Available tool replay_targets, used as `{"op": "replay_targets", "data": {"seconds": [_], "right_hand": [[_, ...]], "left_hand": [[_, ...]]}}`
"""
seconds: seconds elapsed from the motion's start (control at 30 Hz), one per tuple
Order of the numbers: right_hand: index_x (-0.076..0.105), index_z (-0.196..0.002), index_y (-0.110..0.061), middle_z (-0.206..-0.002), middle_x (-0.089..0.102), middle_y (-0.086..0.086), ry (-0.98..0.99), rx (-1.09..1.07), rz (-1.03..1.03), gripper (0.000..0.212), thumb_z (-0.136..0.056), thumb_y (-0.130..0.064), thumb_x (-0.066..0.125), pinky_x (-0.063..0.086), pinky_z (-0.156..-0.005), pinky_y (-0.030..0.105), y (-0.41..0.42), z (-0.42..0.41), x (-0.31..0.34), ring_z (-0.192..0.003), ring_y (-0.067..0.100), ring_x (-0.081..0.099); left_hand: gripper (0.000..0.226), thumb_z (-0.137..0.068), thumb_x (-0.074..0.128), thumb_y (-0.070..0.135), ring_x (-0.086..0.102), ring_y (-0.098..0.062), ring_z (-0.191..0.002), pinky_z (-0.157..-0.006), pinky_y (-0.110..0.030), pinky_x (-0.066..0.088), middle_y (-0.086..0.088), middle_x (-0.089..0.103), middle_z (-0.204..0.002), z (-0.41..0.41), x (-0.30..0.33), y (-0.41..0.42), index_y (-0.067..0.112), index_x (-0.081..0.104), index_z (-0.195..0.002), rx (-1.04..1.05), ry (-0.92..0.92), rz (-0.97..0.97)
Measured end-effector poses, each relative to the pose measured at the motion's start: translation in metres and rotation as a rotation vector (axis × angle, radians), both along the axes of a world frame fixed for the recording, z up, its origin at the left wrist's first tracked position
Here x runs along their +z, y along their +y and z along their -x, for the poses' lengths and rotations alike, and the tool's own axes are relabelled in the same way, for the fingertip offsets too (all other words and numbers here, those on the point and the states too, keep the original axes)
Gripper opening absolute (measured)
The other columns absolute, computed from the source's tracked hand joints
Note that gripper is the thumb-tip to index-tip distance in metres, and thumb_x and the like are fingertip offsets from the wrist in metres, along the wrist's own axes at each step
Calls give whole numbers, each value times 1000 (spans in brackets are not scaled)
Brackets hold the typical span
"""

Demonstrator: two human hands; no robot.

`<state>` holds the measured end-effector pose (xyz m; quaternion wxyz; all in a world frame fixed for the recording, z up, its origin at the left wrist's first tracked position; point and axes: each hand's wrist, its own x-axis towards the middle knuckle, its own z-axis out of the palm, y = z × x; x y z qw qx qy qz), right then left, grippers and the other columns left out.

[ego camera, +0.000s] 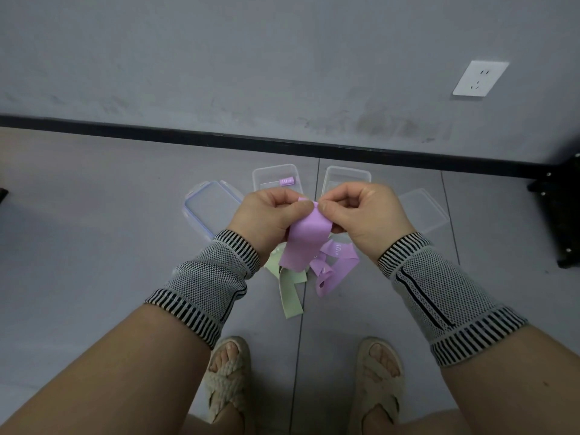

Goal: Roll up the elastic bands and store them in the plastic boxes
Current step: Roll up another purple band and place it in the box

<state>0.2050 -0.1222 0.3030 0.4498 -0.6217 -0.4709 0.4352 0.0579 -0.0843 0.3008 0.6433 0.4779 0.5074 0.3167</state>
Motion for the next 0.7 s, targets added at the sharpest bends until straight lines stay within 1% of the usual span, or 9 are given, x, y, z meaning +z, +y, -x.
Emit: {"op": "replay_targets", "data": {"seconds": [0.1, 0.17, 0.23, 0.3, 0.37, 0.47, 0.6, 0.63, 0.7], "right_hand": [[66, -71, -19, -68, 66, 7, -155, 12, -44, 18, -81, -5, 68, 59, -67, 40, -1, 0, -2, -63, 20, 61], [65, -71, -21, -69, 66, 7, -202, 32, -58, 19, -82, -6, 68, 58, -67, 38, -2, 1, -3, -62, 20, 61], [65, -71, -23, -67, 65, 2, -243, 49, -88, 20, -82, -7, 68, 56, -66, 32, -2, 1, -4, -61, 14, 58], [66, -72, -23, -65, 62, -5, -338, 84, -138, 19, -82, -8, 67, 49, -61, 19, -3, 2, -5, -58, 5, 52], [65, -72, -24, -62, 58, -11, -449, 127, -186, 19, -82, -7, 66, 41, -57, 9, -4, 2, -4, -57, 4, 51], [63, -72, -26, -63, 61, -8, -539, 168, -223, 21, -82, -7, 66, 40, -56, 7, -5, 1, -6, -54, 6, 52], [68, -74, -23, -68, 66, -6, -522, 159, -197, 16, -82, -9, 67, 44, -60, 9, -4, 0, -8, -58, 3, 56], [69, -75, -22, -70, 68, -3, -476, 136, -175, 15, -82, -9, 68, 47, -61, 12, -4, 0, -8, -60, 6, 59], [70, -75, -19, -73, 70, 4, -261, 77, -105, 15, -83, -6, 68, 54, -64, 20, -4, 0, -7, -65, 13, 63]], "left_hand": [[13, -86, 62, 6, 57, -14, -57, -58, -26, 50, -4, 64, -63, 0, 1, 0, 7, 65, -74, -17, -30, 80], [12, -87, 61, 4, 58, -13, -55, -56, -24, 51, -3, 64, -60, 1, 2, 1, 5, 64, -75, -24, -64, 131], [11, -86, 61, 3, 58, -13, -54, -54, -23, 51, -4, 64, -61, 2, 2, 1, 4, 64, -75, -28, -83, 169], [10, -86, 61, 3, 58, -15, -56, -53, -21, 51, -8, 63, -65, 3, 2, 2, 3, 65, -76, -29, -81, 196], [8, -85, 63, 4, 58, -17, -59, -53, -21, 51, -11, 63, -71, 4, 1, 1, 1, 66, -79, -32, -71, 220], [8, -82, 67, 8, 57, -18, -60, -54, -22, 50, -13, 63, -74, 4, 1, 1, 1, 68, -79, -46, -43, 237], [7, -84, 64, 3, 56, -16, -56, -52, -22, 48, -10, 62, -68, 4, 1, 1, 1, 67, -78, -28, -7, 218], [8, -84, 63, 2, 57, -15, -54, -51, -21, 49, -8, 63, -65, 3, 2, 1, 1, 66, -78, -19, -12, 213], [10, -85, 61, 1, 59, -14, -54, -53, -22, 51, -7, 65, -64, 3, 4, 2, 3, 66, -76, -7, -29, 194]]}}
